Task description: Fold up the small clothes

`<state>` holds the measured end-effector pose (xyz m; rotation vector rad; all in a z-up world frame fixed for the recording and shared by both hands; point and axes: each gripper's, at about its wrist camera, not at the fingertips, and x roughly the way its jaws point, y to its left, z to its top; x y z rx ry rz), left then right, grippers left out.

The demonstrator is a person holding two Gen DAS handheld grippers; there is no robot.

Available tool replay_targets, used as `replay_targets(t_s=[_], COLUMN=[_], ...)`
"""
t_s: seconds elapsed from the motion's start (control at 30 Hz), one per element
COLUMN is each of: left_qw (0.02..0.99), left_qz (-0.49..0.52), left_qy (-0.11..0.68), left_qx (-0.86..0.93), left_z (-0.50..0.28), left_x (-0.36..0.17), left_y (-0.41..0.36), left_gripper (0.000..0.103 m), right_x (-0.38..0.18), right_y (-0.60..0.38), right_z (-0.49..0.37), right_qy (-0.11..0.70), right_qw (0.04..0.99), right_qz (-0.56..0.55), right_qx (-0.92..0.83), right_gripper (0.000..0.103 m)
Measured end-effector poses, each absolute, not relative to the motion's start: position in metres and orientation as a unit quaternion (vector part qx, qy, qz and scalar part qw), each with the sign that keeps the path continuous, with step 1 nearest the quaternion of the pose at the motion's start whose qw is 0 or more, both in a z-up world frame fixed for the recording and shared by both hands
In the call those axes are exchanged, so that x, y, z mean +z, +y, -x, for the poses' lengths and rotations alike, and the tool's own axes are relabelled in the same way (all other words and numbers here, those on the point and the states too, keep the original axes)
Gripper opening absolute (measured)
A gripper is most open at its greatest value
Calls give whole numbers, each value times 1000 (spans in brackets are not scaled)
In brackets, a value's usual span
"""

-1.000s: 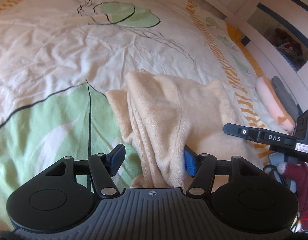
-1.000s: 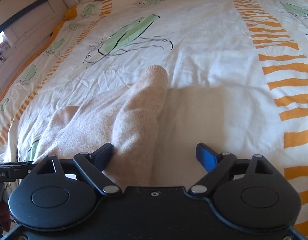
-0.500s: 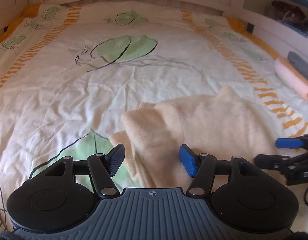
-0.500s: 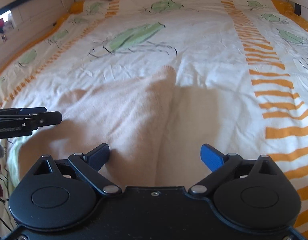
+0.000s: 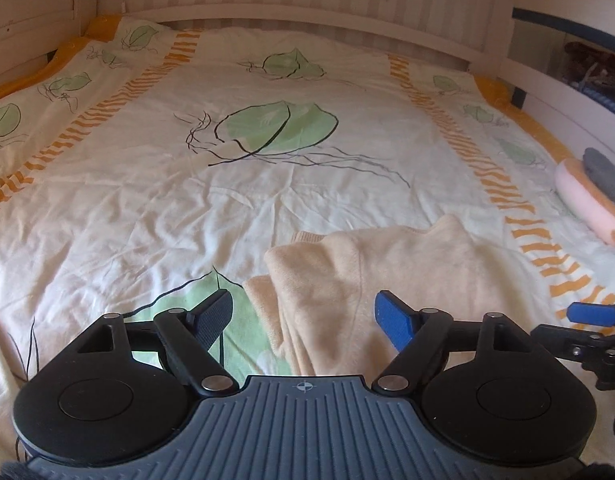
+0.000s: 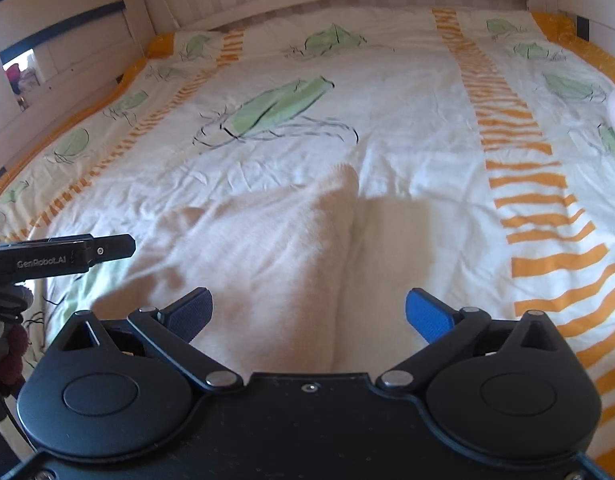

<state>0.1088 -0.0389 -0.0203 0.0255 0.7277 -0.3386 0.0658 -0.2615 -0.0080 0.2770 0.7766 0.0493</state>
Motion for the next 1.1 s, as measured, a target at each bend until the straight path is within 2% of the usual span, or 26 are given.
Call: replay_targets(t_s=[0.3,0.43,1.1], left_qw=[927,935,914], left_qz=[12,-14,-32], left_qy=[346,336,392], left_qx=[-146,-111,-100], left_z=[-47,-28,3], left_x=[0,-1,-20], left_y=[-48,-53,-61], left_gripper=[78,78,78], right_x=[21,28,16], right_y=[-241,-236,-226], right_z=[-30,-15,21], right_qy=[360,352,386], right_qw=[926,930,916], right_qz=[-112,-103,-114], right_qx=[26,32,0], right_gripper=[103,103,102])
